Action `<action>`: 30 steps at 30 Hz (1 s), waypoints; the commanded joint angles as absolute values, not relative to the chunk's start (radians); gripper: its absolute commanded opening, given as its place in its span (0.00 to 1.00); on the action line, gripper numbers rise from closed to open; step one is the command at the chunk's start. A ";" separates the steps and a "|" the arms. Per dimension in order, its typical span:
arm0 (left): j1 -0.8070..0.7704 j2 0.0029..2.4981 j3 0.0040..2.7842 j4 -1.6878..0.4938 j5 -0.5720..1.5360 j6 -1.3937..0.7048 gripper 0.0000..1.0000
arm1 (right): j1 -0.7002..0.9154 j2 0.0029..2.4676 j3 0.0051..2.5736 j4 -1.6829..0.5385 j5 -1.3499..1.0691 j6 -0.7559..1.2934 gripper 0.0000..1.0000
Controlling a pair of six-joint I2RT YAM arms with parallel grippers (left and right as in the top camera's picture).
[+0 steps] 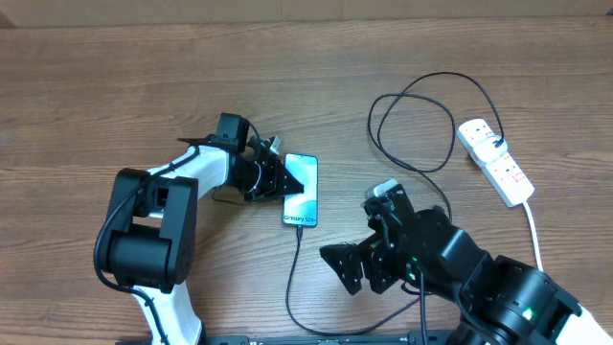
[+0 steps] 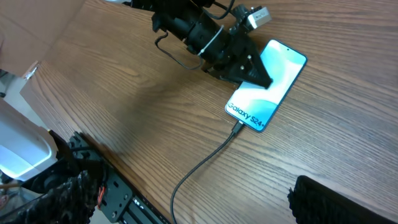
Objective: Plug charger to phone and switch on socket
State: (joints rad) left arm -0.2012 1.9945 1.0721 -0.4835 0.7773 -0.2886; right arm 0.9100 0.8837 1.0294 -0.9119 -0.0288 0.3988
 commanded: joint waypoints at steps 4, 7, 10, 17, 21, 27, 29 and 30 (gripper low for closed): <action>-0.202 2.022 1.062 -0.501 0.642 -0.295 0.36 | 0.908 0.899 1.048 -0.897 -0.025 0.401 1.00; -0.202 2.022 1.062 -0.503 0.617 -0.296 0.36 | 0.908 0.907 1.048 -0.886 -0.024 0.400 1.00; -0.202 2.022 1.062 -0.510 0.590 -0.296 0.36 | 0.908 0.917 1.048 -0.856 -0.024 0.400 1.00; -0.202 2.022 1.062 -0.547 0.500 -0.297 0.37 | 0.908 0.958 1.048 -0.766 -0.025 0.400 1.00; -0.202 2.022 1.062 -0.575 0.394 -0.322 0.38 | 0.908 0.991 1.048 -0.760 -0.025 0.400 1.00; -0.202 2.022 1.062 -0.617 0.294 -0.322 0.41 | 0.908 1.043 1.048 -0.758 -0.025 0.401 1.00; -0.202 2.022 1.062 -0.625 0.281 -0.322 0.42 | 0.908 1.060 1.048 -0.751 -0.026 0.401 1.00; -0.202 2.022 1.062 -0.627 0.281 -0.322 0.42 | 0.908 1.067 1.048 -0.746 -0.030 0.401 1.00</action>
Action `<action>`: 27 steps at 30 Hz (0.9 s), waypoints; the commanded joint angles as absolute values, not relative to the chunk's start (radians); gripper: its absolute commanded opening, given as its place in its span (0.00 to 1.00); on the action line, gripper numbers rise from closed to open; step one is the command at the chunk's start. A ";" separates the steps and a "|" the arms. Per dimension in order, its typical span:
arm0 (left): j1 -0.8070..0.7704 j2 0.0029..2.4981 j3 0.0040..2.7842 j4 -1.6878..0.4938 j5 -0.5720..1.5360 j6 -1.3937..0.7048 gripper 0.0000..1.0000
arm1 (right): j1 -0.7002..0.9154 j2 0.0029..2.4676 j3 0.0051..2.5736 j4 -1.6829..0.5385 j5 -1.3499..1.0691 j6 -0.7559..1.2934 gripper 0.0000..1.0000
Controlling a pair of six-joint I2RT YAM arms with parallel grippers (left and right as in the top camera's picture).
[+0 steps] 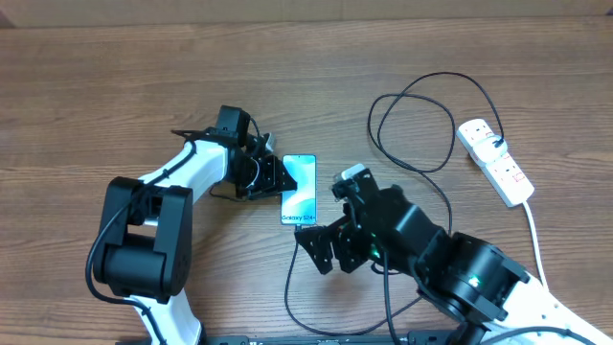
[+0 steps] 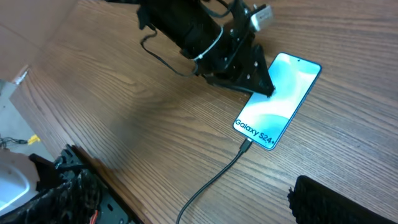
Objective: Plug charger to phone and switch on socket
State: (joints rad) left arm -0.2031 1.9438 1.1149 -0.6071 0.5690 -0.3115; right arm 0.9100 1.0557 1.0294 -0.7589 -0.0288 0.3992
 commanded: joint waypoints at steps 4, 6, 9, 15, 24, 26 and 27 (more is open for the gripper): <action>-0.202 2.022 1.062 -0.624 0.276 -0.321 0.42 | 0.908 1.091 1.048 -0.714 -0.075 0.401 1.00; -0.201 2.020 1.069 -0.625 0.261 -0.322 0.53 | 0.908 1.104 1.048 -0.707 -0.073 0.400 1.00; -0.195 2.007 1.119 -0.678 0.251 -0.313 0.89 | 0.908 1.131 1.048 -0.696 -0.061 0.397 1.00; -0.189 1.871 1.299 -0.886 0.110 -0.305 1.00 | 0.908 1.210 1.048 -0.709 0.062 0.406 0.26; -0.190 1.343 1.378 -0.983 -0.046 -0.318 1.00 | 0.709 1.231 1.048 -1.024 0.345 0.850 0.04; -0.190 1.217 1.377 -1.008 -0.083 -0.320 1.00 | 0.601 1.231 1.048 -1.057 0.330 0.849 0.04; -0.190 1.159 1.377 -1.026 -0.100 -0.323 1.00 | 0.545 1.231 1.048 -1.067 0.322 0.847 0.04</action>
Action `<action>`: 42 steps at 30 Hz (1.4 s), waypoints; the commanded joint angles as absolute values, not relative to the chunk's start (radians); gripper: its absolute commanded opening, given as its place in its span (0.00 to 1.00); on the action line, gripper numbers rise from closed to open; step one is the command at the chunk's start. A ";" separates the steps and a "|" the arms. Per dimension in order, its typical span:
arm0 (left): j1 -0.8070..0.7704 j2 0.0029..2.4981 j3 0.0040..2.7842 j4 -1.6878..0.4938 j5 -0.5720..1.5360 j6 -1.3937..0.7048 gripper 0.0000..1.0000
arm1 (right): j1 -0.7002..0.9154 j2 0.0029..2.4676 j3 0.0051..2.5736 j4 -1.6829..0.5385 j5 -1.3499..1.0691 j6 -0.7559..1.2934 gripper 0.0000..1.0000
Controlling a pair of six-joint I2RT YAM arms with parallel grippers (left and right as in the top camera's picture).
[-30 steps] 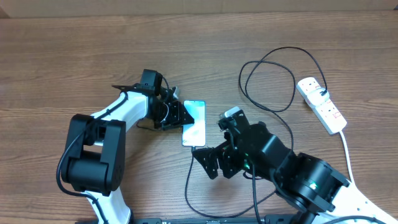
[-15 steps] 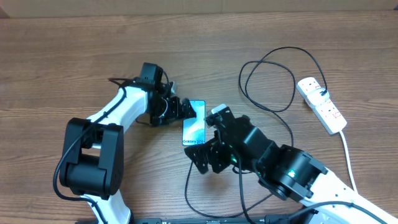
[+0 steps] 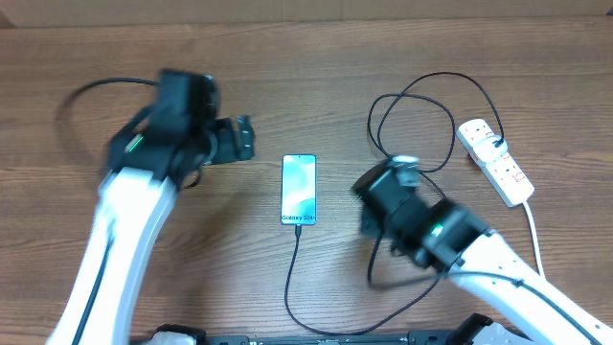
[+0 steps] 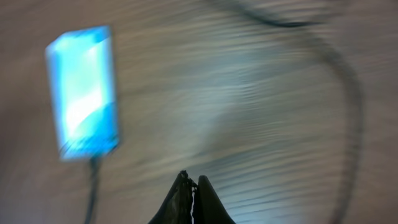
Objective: Plug charger to phone and switch on socket
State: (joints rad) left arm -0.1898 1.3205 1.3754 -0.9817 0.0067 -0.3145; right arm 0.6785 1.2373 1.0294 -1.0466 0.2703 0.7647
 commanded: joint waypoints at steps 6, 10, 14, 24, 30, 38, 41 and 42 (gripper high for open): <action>-0.190 0.875 1.377 -1.166 -0.196 -0.375 1.00 | 0.144 1.233 1.050 -1.038 0.242 0.722 0.04; -0.190 0.740 1.377 -1.257 -0.230 -0.374 1.00 | -0.097 1.262 1.082 -1.029 0.181 0.673 0.04; -0.190 0.675 1.377 -1.328 -0.243 -0.374 1.00 | -0.290 1.339 1.151 -1.050 0.180 0.660 0.04; -0.190 0.667 1.377 -1.416 -0.243 -0.374 1.00 | -0.473 1.694 1.437 -1.177 0.044 0.503 0.04; -0.190 0.667 1.377 -1.452 -0.243 -0.374 1.00 | -0.474 1.777 1.479 -1.173 -0.019 0.461 0.04; -0.190 0.667 1.377 -1.447 -0.236 -0.374 0.99 | -0.487 1.794 1.479 -1.131 -0.033 0.462 0.04; -0.190 0.667 1.377 -1.434 -0.235 -0.375 1.00 | -0.487 1.796 1.479 -1.098 -0.032 0.462 0.04; -0.190 0.667 1.377 -1.432 -0.235 -0.375 1.00 | -0.487 1.798 1.480 -1.092 -0.032 0.462 0.04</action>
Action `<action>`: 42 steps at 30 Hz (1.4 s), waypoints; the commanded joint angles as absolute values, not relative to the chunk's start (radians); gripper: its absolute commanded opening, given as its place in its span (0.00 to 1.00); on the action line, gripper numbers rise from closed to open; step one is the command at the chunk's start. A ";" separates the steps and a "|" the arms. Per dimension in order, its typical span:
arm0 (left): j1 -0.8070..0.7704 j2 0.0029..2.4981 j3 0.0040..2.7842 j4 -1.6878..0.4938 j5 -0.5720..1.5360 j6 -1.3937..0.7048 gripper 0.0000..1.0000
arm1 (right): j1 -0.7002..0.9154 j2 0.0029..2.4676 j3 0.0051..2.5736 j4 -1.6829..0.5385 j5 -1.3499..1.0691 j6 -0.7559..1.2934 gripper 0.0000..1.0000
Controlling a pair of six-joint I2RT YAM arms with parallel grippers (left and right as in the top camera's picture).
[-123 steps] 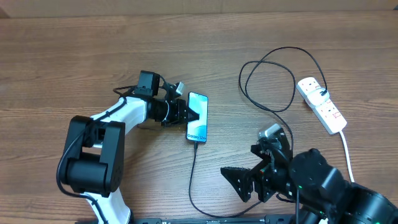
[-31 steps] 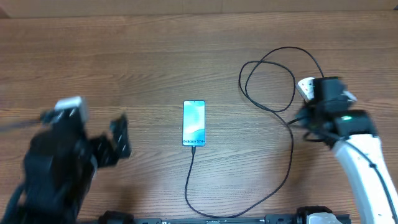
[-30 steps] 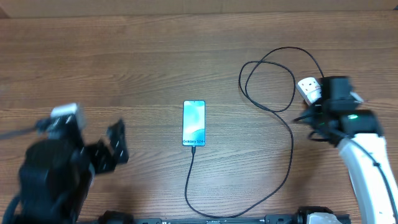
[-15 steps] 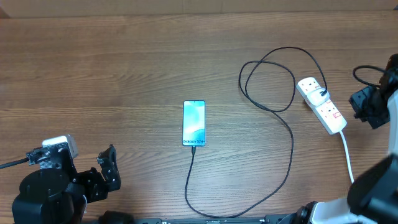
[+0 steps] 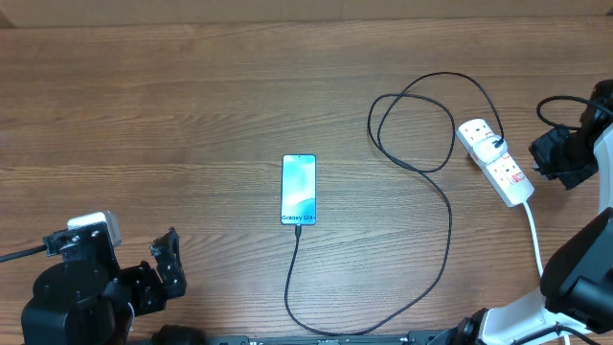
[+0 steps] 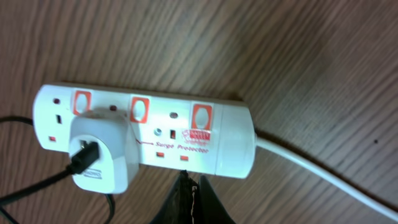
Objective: Plug charger to phone and switch on socket
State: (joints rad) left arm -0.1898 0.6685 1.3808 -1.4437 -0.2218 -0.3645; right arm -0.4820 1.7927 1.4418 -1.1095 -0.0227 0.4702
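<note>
The phone point(image 5: 299, 189) lies screen up mid-table, its display lit, with the black charger cable point(image 5: 293, 268) plugged into its lower end. The cable loops off to the white charger plug point(image 6: 102, 154), which sits in the white socket strip point(image 5: 495, 161) with red switches point(image 6: 201, 116). My right gripper point(image 6: 191, 180) is shut, empty, its tips at the strip's near edge below the switch nearest the white lead. In the overhead view the right gripper point(image 5: 536, 163) sits just right of the strip. My left gripper point(image 5: 165, 257) is at the front left corner, far from everything, fingers slightly apart.
The strip's white mains lead point(image 5: 533, 235) runs down the right side toward the table front. A big loop of black cable point(image 5: 414, 120) lies between phone and strip. The left arm's base point(image 5: 81, 297) fills the front left corner.
My right gripper went from mid-table beside the phone to the socket strip at the far right, still shut. The left arm drew back from the upper left to the front left corner.
At first my left gripper rested against the phone's left edge while the right arm hovered near its plugged-in cable. Both stayed close a second later. Then both arms were off the phone. Now the right gripper is at the strip and the left arm is withdrawn.
</note>
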 commanded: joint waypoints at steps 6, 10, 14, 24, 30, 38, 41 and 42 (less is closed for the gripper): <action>-0.190 0.667 1.377 -1.431 -0.235 -0.375 1.00 | -0.487 1.810 1.483 -1.047 -0.091 0.462 0.04; -0.190 0.667 1.377 -1.431 -0.235 -0.375 1.00 | -0.487 1.856 1.492 -1.045 -0.166 0.443 0.04; -0.190 0.667 1.377 -1.430 -0.235 -0.375 1.00 | -0.485 1.919 1.522 -1.061 -0.167 0.439 0.04; -0.190 0.667 1.377 -1.428 -0.235 -0.375 1.00 | -0.476 2.034 1.632 -1.117 -0.174 0.387 0.04; -0.190 0.667 1.377 -1.428 -0.235 -0.375 1.00 | -0.471 2.093 1.632 -1.117 -0.178 0.384 0.04; -0.190 0.667 1.377 -1.428 -0.235 -0.375 1.00 | -0.471 2.103 1.632 -1.106 -0.178 0.358 0.04; -0.190 0.667 1.377 -1.429 -0.235 -0.374 1.00 | -0.467 2.104 1.632 -1.105 -0.179 0.356 0.04; -0.190 0.667 1.377 -1.429 -0.235 -0.374 1.00 | -0.462 2.104 1.632 -1.104 -0.189 0.342 0.04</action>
State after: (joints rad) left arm -0.1898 0.6685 1.3808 -1.4326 -0.2218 -0.3645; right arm -0.4751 2.1059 1.6100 -1.1103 -0.1761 0.3679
